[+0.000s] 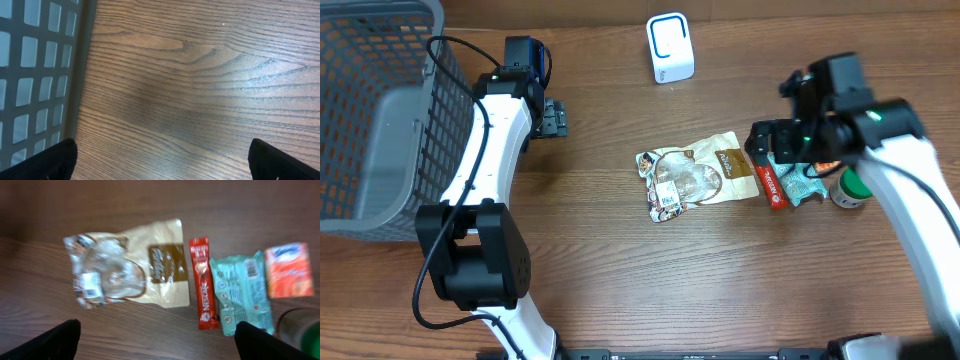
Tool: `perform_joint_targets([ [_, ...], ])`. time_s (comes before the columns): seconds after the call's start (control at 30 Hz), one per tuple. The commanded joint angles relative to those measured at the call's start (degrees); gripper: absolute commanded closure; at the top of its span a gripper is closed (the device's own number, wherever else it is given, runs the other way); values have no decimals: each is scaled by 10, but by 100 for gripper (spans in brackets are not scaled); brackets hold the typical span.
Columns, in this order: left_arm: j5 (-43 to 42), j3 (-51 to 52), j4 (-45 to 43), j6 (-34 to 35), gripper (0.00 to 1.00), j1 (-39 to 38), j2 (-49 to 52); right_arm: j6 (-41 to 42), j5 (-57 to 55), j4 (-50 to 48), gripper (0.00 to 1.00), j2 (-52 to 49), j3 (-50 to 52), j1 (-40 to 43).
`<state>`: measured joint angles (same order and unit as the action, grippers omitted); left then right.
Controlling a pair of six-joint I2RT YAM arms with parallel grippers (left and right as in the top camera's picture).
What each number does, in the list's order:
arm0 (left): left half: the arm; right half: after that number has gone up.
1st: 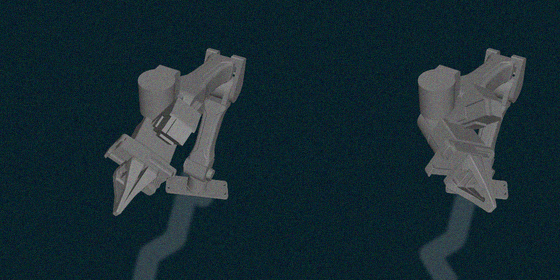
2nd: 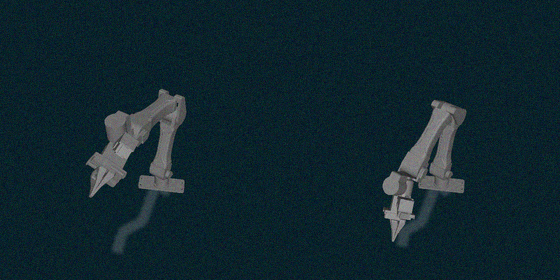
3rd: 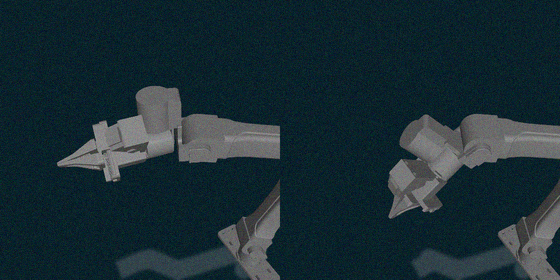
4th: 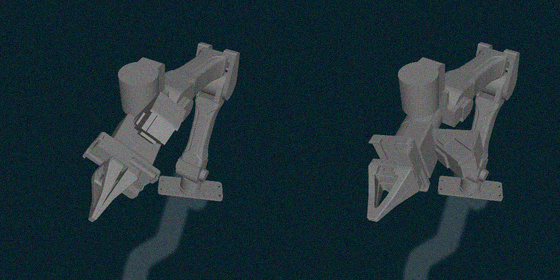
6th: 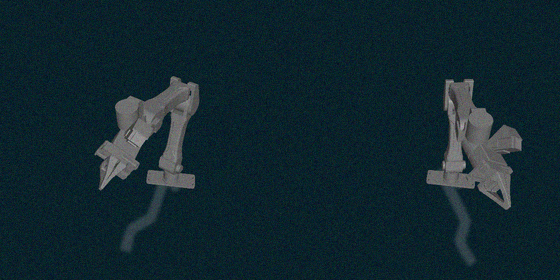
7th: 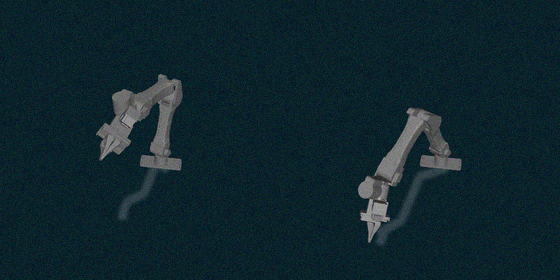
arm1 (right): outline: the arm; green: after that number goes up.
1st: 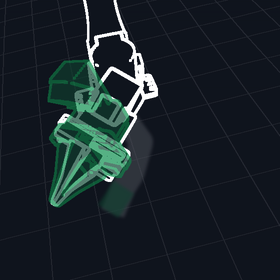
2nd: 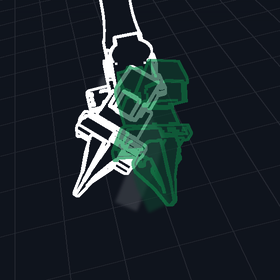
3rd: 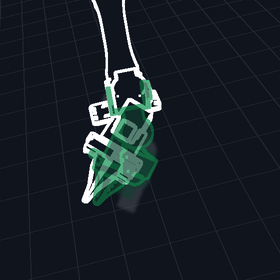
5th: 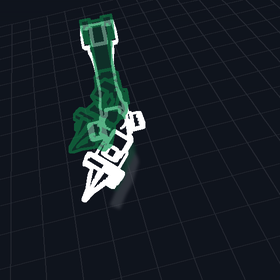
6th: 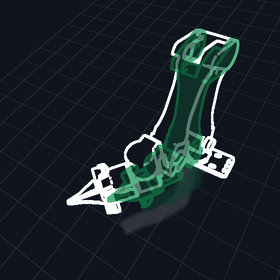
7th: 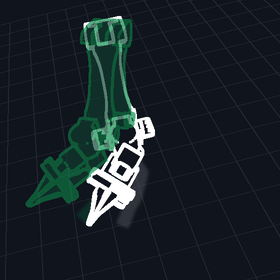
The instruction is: Scan the item barcode
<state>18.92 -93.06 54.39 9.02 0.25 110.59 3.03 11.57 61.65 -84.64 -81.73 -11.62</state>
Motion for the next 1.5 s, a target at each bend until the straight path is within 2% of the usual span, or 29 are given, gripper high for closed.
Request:
perform_joint_targets([
  [0.0, 7, -9, -1, 8, 0, -1, -11, -1, -19, -7, 0, 124, -10, 1],
  [0.2, 7, -9, -1, 8, 0, -1, -11, -3, -99, -26, 0, 315, -6, 1],
  [0.37, 7, -9, -1, 8, 0, -1, -11, -2, -122, -38, 0, 465, 44, 1],
  [0.6, 7, -9, -1, 8, 0, -1, -11, -2, -119, -60, 0, 655, 182, 1],
  [0.73, 7, -9, -3, 8, 0, -1, -11, 2, -113, -104, 0, 748, 288, 3],
  [0.93, 7, -9, -3, 8, 0, -1, -11, 2, -91, -273, 0, 845, 452, 12],
  [1.27, 7, -9, -3, 8, 0, -1, -11, 62, -77, -682, 0, 844, 693, 35],
  [1.37, 7, -9, -3, 8, 0, -1, -11, 62, -82, -745, 0, 844, 746, 36],
  [1.47, 7, -9, -3, 8, 0, -1, -11, 66, -85, -749, 0, 844, 783, 36],
])
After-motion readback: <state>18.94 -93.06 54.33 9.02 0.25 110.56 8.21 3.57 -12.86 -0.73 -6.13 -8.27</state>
